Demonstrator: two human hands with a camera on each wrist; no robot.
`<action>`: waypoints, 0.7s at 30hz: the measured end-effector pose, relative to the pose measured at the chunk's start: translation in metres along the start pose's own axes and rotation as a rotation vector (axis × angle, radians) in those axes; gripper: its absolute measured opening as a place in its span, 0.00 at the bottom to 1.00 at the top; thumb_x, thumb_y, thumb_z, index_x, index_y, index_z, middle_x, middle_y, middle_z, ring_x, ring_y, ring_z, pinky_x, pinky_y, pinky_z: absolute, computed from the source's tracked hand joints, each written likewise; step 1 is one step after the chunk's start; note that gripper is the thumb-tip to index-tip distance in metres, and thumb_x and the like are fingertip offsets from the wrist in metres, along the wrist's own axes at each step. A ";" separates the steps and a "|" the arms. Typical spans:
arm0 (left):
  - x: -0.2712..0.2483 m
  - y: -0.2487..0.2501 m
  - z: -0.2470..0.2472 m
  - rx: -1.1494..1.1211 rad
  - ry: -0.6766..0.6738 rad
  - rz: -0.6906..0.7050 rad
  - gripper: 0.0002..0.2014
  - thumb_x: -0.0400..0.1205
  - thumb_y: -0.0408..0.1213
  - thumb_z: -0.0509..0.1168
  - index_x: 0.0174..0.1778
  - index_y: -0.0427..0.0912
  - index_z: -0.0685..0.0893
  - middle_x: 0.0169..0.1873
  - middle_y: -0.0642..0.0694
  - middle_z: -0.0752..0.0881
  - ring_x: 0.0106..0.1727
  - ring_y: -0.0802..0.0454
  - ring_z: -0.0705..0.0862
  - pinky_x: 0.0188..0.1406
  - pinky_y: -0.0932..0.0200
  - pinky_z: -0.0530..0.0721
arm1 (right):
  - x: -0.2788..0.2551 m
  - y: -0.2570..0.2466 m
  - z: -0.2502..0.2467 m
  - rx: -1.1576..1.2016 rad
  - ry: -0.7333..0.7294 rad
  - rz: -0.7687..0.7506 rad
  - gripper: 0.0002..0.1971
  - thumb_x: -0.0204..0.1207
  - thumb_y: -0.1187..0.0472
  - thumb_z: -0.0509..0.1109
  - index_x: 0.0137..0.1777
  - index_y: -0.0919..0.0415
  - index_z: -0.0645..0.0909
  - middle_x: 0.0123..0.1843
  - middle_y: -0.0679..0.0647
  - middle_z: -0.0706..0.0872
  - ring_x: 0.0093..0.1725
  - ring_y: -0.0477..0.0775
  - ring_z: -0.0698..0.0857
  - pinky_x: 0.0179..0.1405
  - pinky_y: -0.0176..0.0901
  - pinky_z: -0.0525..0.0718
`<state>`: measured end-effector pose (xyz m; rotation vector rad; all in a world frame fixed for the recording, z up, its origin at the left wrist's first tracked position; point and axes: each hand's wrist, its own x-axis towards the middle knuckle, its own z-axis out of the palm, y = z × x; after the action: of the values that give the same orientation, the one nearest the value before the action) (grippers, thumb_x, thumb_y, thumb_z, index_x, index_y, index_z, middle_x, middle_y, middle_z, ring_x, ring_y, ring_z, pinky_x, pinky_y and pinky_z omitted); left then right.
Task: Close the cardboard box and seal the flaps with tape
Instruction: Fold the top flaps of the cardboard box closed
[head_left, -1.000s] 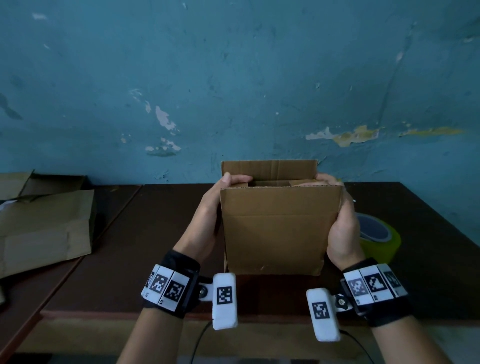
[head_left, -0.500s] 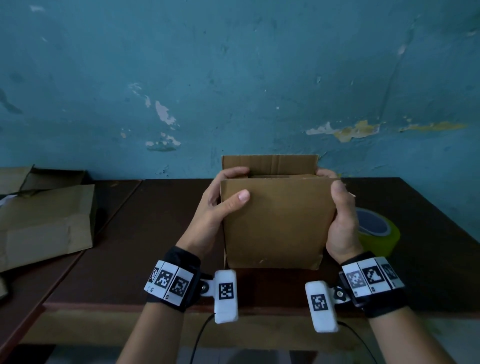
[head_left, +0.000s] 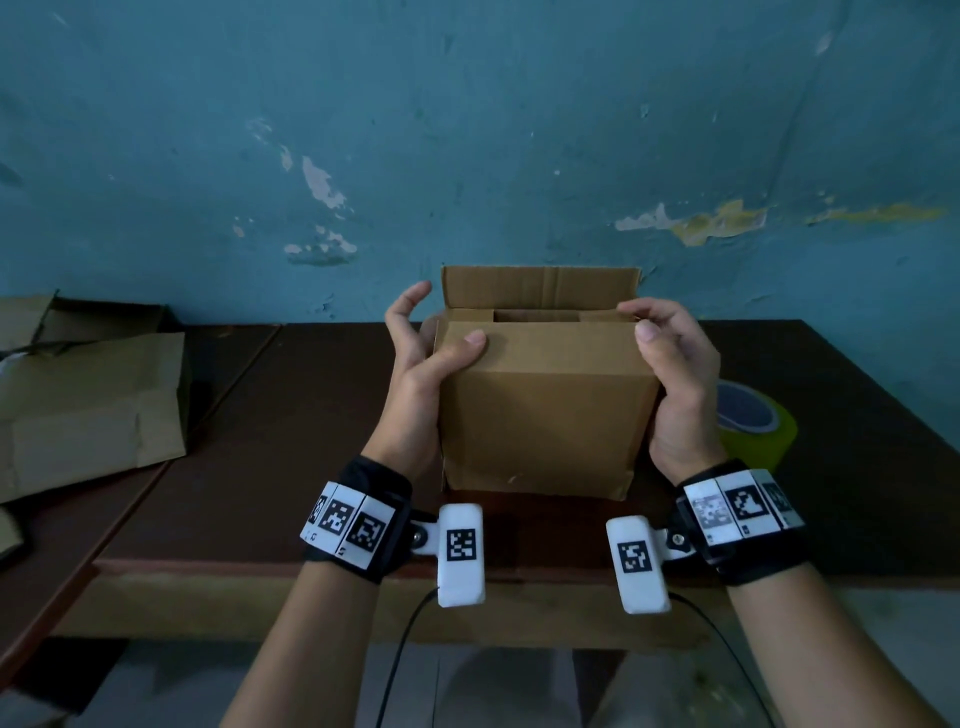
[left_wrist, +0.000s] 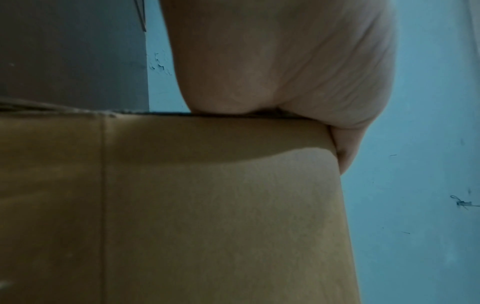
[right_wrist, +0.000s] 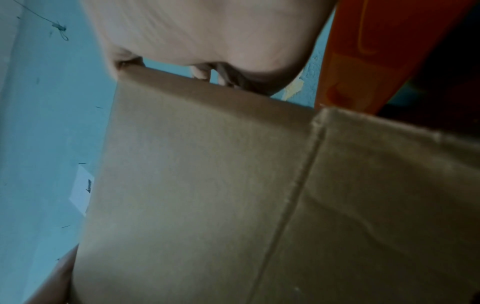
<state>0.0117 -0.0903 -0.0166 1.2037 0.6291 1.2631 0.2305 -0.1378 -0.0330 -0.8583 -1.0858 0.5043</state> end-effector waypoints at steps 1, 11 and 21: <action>0.000 0.000 0.000 0.007 0.003 0.003 0.38 0.76 0.38 0.71 0.81 0.59 0.63 0.66 0.45 0.84 0.55 0.54 0.92 0.52 0.57 0.88 | 0.000 0.000 0.001 0.021 0.008 0.008 0.20 0.75 0.47 0.72 0.60 0.60 0.83 0.48 0.67 0.81 0.49 0.68 0.79 0.52 0.62 0.75; 0.006 0.006 0.008 -0.003 0.033 -0.017 0.36 0.78 0.23 0.63 0.80 0.59 0.75 0.65 0.44 0.87 0.56 0.48 0.90 0.46 0.58 0.88 | 0.004 0.001 0.003 0.086 -0.004 0.059 0.30 0.74 0.62 0.68 0.79 0.62 0.72 0.62 0.60 0.87 0.64 0.64 0.84 0.71 0.70 0.77; 0.003 0.003 0.012 0.057 0.100 0.033 0.20 0.70 0.32 0.69 0.58 0.49 0.81 0.54 0.47 0.86 0.45 0.53 0.86 0.43 0.55 0.82 | 0.006 0.001 0.002 0.110 -0.042 0.031 0.15 0.75 0.65 0.66 0.61 0.59 0.84 0.64 0.62 0.88 0.66 0.63 0.84 0.72 0.70 0.76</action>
<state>0.0223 -0.0918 -0.0088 1.2076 0.7252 1.3473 0.2314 -0.1318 -0.0304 -0.7721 -1.0748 0.6047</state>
